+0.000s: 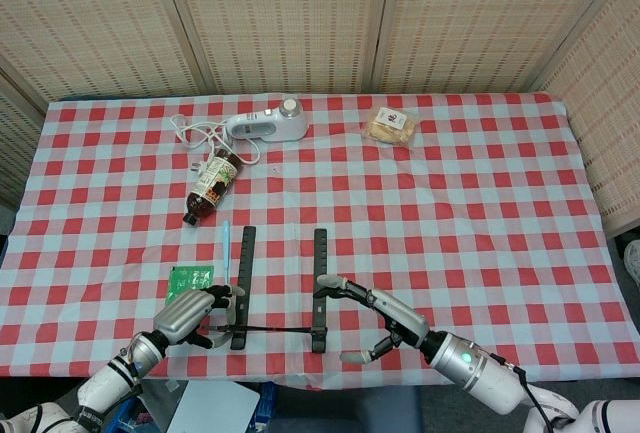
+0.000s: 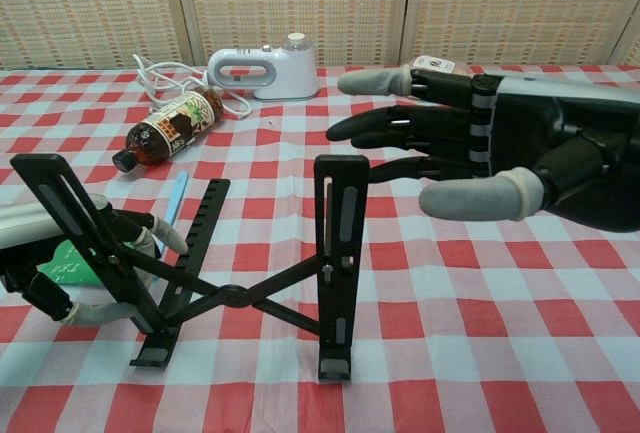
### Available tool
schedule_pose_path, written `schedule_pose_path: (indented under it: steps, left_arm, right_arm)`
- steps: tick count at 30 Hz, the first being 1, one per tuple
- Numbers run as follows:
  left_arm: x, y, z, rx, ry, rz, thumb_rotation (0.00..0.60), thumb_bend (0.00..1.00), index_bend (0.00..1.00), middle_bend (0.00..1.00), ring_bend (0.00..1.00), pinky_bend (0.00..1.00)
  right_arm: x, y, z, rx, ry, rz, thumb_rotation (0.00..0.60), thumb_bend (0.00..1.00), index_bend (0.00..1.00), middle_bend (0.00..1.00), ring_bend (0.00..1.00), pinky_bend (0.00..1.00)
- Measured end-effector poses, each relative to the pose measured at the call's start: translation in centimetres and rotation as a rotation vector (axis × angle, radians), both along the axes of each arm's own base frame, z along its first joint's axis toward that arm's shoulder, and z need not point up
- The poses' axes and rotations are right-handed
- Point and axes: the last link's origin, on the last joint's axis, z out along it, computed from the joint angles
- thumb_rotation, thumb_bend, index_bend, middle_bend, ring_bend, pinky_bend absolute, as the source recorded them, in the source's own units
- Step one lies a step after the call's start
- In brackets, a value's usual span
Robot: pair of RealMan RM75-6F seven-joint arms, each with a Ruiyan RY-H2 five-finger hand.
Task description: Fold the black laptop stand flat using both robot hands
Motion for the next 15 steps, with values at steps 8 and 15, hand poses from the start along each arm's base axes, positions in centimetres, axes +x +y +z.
schedule_pose_path:
  steps: [8, 15]
  left_arm:
    - [-0.02, 0.14, 0.14, 0.012, 0.004, -0.009, 0.600, 0.34, 0.56, 0.24, 0.24, 0.35]
    - [0.00, 0.00, 0.68, 0.016, 0.008, -0.033, 0.600, 0.34, 0.34, 0.24, 0.21, 0.34]
  right_arm:
    - [-0.08, 0.09, 0.02, -0.002, 0.000, -0.001, 0.600, 0.15, 0.09, 0.18, 0.05, 0.10]
    - [-0.18, 0.05, 0.05, -0.030, 0.027, 0.023, 0.600, 0.15, 0.09, 0.17, 0.05, 0.10]
